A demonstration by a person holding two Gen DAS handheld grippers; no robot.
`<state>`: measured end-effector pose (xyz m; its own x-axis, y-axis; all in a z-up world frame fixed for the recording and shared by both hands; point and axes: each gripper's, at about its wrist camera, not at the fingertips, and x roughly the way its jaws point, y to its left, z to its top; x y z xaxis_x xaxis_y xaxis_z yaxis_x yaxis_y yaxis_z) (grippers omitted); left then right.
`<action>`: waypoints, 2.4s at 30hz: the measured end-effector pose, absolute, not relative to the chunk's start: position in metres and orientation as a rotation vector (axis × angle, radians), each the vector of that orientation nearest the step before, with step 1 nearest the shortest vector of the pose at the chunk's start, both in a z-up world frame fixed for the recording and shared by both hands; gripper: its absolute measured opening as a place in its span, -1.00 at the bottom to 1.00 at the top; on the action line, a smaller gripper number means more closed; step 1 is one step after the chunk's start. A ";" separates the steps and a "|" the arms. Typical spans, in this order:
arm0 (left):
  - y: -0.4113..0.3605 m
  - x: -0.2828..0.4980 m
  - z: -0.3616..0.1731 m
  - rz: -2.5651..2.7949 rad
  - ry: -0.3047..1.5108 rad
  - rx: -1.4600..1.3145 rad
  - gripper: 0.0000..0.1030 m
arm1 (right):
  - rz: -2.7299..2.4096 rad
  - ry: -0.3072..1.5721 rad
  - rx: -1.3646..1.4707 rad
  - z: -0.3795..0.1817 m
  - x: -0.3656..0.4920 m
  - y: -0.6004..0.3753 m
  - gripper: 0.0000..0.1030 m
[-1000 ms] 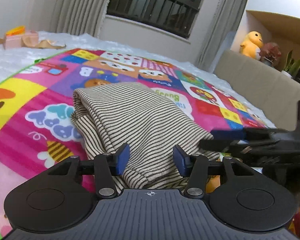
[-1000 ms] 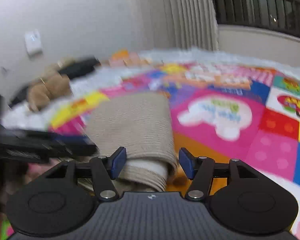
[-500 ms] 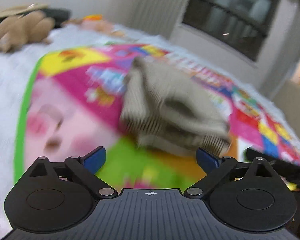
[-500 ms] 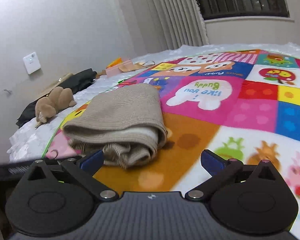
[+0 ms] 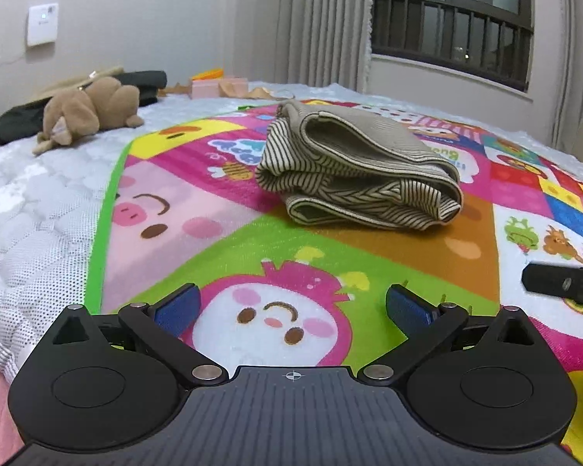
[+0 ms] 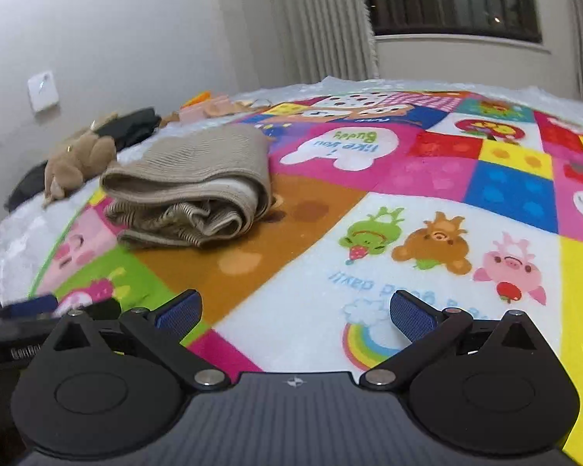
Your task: Fold clothes
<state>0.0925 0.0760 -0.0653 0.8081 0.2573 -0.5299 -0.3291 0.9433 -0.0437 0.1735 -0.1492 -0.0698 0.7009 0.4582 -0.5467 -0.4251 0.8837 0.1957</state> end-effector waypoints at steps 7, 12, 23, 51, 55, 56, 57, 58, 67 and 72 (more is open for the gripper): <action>0.077 0.096 -0.066 0.312 0.556 -0.135 1.00 | 0.460 0.672 -0.060 -0.075 0.177 -0.132 1.00; 0.076 0.101 -0.067 0.318 0.584 -0.125 1.00 | 0.474 0.670 -0.099 -0.074 0.179 -0.127 1.00; 0.075 0.098 -0.069 0.317 0.555 -0.121 1.00 | 0.502 0.677 -0.053 -0.075 0.183 -0.133 1.00; 0.071 0.085 -0.070 0.355 0.445 -0.105 1.00 | 0.531 0.599 0.077 -0.072 0.176 -0.152 1.00; 0.073 0.085 -0.070 0.355 0.447 -0.109 1.00 | 0.529 0.601 0.080 -0.072 0.176 -0.152 1.00; 0.073 0.085 -0.071 0.355 0.448 -0.110 1.00 | 0.528 0.602 0.079 -0.072 0.176 -0.152 1.00; 0.073 0.085 -0.071 0.355 0.448 -0.111 1.00 | 0.528 0.603 0.078 -0.072 0.176 -0.151 1.00; 0.073 0.085 -0.071 0.355 0.449 -0.111 1.00 | 0.528 0.603 0.079 -0.072 0.176 -0.151 1.00; 0.072 0.086 -0.071 0.338 0.462 -0.104 1.00 | 0.524 0.607 0.081 -0.073 0.175 -0.152 1.00; 0.073 0.086 -0.071 0.331 0.469 -0.107 1.00 | 0.522 0.608 0.079 -0.073 0.175 -0.152 1.00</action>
<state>0.0862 0.0725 -0.0709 0.8398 0.2886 -0.4598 -0.3372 0.9411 -0.0254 0.1751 -0.1522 -0.0727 0.6959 0.4903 -0.5247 -0.4449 0.8679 0.2209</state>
